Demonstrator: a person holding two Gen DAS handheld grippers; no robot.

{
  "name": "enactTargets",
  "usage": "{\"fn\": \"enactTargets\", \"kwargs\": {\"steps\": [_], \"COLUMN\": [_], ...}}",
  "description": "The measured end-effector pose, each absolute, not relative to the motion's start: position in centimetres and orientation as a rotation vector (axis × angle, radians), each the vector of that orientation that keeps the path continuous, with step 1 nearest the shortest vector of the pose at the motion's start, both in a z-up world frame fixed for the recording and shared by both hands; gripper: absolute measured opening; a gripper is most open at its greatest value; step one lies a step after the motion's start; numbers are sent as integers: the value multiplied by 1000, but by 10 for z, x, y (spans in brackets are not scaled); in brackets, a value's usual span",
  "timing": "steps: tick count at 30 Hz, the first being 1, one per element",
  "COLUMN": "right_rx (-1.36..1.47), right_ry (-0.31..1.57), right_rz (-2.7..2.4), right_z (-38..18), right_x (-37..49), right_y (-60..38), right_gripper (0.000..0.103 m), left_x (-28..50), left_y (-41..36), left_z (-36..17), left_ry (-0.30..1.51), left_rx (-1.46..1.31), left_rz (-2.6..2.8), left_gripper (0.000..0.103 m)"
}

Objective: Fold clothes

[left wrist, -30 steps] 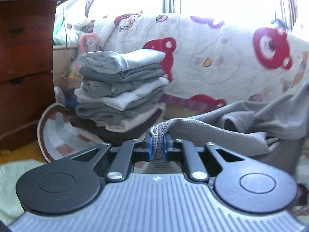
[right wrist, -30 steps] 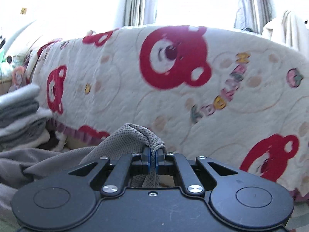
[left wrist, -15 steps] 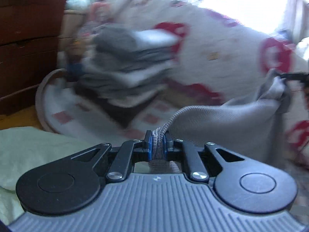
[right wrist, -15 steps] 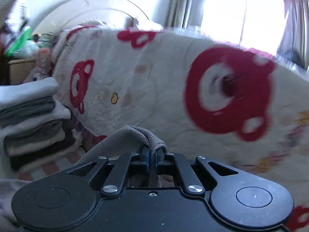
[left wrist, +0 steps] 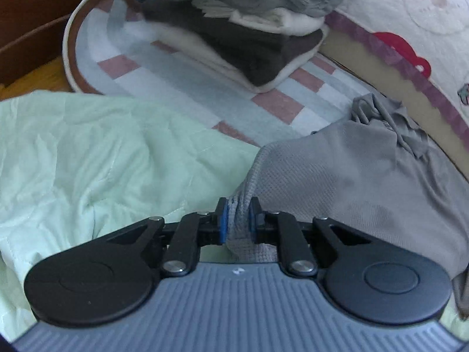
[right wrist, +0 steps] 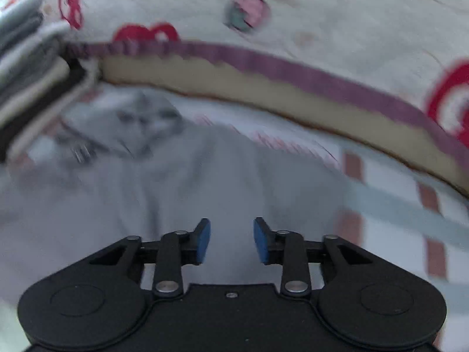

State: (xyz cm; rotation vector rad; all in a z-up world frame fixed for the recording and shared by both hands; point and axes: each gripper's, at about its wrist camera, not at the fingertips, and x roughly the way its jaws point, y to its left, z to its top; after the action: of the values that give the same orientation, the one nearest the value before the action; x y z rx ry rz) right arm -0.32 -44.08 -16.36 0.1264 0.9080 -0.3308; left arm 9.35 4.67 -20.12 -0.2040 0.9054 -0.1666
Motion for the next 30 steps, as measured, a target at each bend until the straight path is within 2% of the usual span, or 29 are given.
{"fn": "enactTargets", "kwargs": {"steps": [4,9,12,18,23,28,29,30], "right_rx": [159,318,244,308,252,161,111,28], "right_ry": [946,894,866,925,989,968,956,939], "right_rz": [-383,-358,-375,-255,-143,-234,-235,-211], "right_z": [-161,-162,-175,-194,-205,-227,-231,-230], "right_x": [-47,-100,-120,-132,-130,-117,-114,-109], "right_y": [-463,-469,-446,-424,-403,-404,-403,-401], "right_gripper": [48,52,52,53,53,54,44,1], "left_x": [94,94,93,89,85,87,87,89], "left_y": [48,45,45,53,53,43,40,36], "left_z": [-203,-210,-210,-213,-215,-216,-216,-214], "left_ry": [922,953,959,965,973,973,973,963], "left_rx": [-235,-244,-250,-306,-316,-236,-209,-168], "left_rz": [-170,-193,-202,-232,-261,-268,-270,-264], "left_gripper": [13,16,16,16,16,16,15,13]}}
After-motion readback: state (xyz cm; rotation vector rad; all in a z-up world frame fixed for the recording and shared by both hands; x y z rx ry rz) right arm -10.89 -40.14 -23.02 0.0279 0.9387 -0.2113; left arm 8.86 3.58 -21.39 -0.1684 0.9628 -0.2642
